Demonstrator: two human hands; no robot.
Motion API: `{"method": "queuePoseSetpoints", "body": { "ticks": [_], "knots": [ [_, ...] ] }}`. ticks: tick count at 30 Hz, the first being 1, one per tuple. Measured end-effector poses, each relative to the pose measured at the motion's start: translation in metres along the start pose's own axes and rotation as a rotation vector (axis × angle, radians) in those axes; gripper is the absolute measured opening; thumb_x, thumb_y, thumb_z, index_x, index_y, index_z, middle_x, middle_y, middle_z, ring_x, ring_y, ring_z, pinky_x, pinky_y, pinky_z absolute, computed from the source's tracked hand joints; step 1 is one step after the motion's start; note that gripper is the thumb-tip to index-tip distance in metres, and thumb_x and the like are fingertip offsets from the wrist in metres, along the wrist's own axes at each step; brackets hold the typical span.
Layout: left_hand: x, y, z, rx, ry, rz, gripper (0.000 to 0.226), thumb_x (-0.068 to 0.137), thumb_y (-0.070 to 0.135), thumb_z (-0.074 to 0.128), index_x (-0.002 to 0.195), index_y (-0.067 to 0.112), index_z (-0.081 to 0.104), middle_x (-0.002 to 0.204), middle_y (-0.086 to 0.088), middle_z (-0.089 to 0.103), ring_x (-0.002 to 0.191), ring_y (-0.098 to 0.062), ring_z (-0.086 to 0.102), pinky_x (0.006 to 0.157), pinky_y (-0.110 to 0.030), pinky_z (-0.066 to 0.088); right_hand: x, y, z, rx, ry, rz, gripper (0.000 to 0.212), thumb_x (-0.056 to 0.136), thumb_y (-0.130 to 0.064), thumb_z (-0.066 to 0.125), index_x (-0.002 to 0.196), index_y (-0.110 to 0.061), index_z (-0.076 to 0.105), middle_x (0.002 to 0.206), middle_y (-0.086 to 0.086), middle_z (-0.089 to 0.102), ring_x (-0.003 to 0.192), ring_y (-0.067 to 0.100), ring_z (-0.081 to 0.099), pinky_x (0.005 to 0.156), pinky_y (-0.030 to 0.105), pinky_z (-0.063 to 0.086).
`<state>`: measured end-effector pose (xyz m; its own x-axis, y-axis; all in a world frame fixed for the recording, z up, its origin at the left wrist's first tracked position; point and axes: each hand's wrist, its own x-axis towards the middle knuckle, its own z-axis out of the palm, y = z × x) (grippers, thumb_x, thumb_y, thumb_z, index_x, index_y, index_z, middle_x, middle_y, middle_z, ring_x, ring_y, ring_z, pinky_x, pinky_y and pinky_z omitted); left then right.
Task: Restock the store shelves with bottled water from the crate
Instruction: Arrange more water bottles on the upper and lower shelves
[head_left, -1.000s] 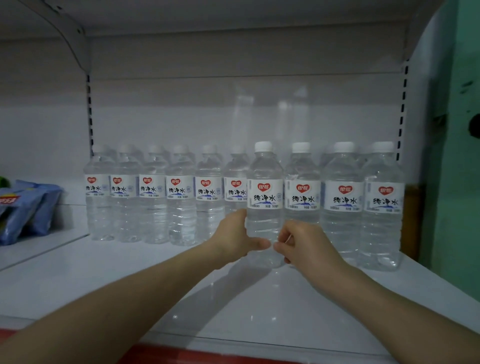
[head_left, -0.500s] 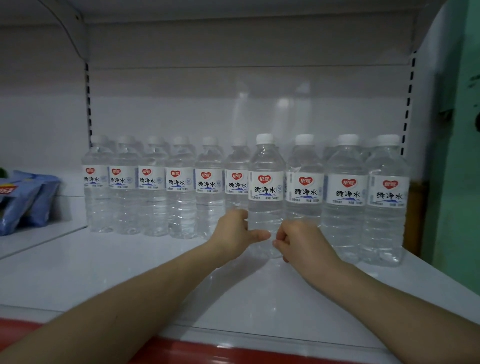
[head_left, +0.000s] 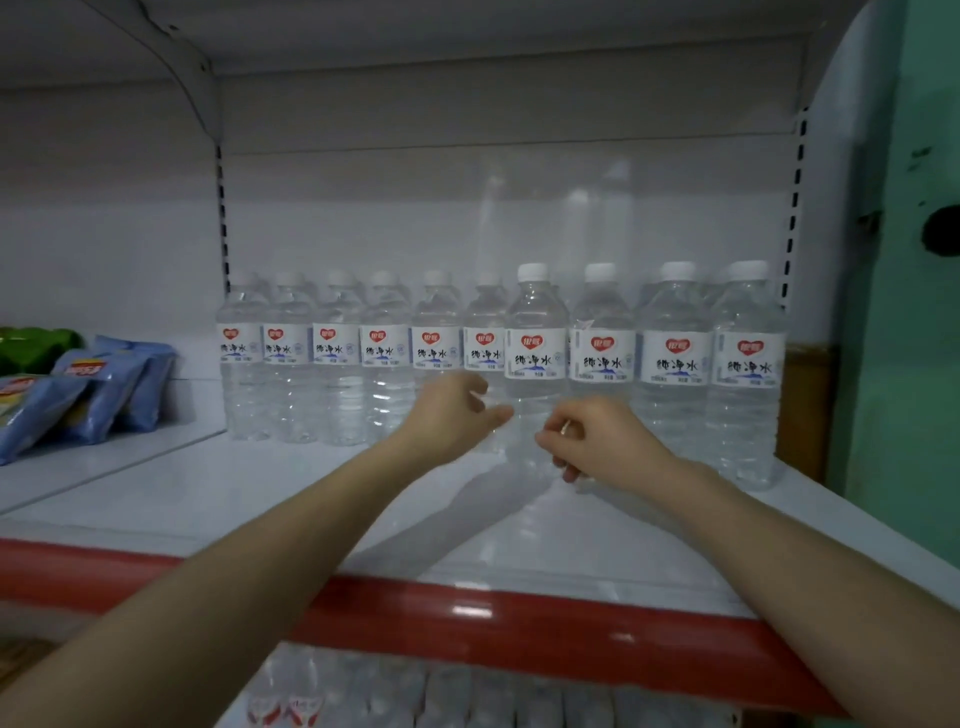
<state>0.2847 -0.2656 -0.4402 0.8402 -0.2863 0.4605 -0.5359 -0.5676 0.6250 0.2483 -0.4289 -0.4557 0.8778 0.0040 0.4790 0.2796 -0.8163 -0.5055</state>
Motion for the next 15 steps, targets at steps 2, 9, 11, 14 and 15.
{"method": "queuePoseSetpoints", "body": {
  "ticks": [2,9,11,14,15],
  "knots": [
    [-0.021,0.001,-0.014,-0.08,0.083,0.045,0.04,0.089,0.029,0.061,0.122,0.008,0.055,0.11,-0.009,0.066,0.095,-0.021,0.063,0.085,-0.035,0.053,-0.004,-0.011,-0.006,0.066,-0.007,-0.03,0.017,0.089,-0.019,0.061,0.072,-0.017,0.057,0.064,0.004,0.064,0.049,0.009,0.062,0.058,0.028,0.054],
    [-0.111,-0.016,-0.038,-0.364,0.249,0.109,0.009,0.089,0.019,0.06,0.097,0.015,0.063,0.08,-0.004,0.068,0.072,-0.01,0.066,0.061,-0.02,0.054,-0.041,-0.085,-0.003,0.367,-0.061,-0.188,0.011,0.087,-0.016,0.064,0.078,-0.009,0.063,0.07,0.008,0.069,0.058,0.014,0.069,0.057,0.021,0.057],
    [-0.139,-0.03,-0.038,-0.435,0.287,0.09,0.004,0.089,0.017,0.06,0.091,0.019,0.063,0.077,-0.002,0.069,0.068,-0.006,0.066,0.059,-0.018,0.052,-0.062,-0.1,0.02,0.442,-0.109,-0.215,0.012,0.087,-0.014,0.063,0.076,-0.009,0.063,0.065,0.006,0.069,0.057,0.016,0.069,0.055,0.022,0.057],
    [-0.191,-0.062,-0.03,-0.488,0.314,0.034,0.008,0.088,0.014,0.06,0.095,0.013,0.065,0.078,-0.003,0.07,0.068,-0.005,0.066,0.06,-0.021,0.055,-0.102,-0.106,0.067,0.523,-0.182,-0.237,0.012,0.087,-0.012,0.062,0.076,-0.007,0.064,0.063,0.007,0.07,0.058,0.017,0.069,0.057,0.024,0.058],
    [-0.211,-0.074,-0.026,-0.488,0.304,0.004,0.011,0.089,0.014,0.059,0.097,0.012,0.065,0.08,-0.003,0.07,0.068,-0.005,0.066,0.06,-0.021,0.055,-0.117,-0.106,0.084,0.53,-0.215,-0.241,0.012,0.087,-0.012,0.063,0.077,-0.006,0.065,0.066,0.008,0.07,0.059,0.017,0.07,0.059,0.025,0.058]
  ]
}}
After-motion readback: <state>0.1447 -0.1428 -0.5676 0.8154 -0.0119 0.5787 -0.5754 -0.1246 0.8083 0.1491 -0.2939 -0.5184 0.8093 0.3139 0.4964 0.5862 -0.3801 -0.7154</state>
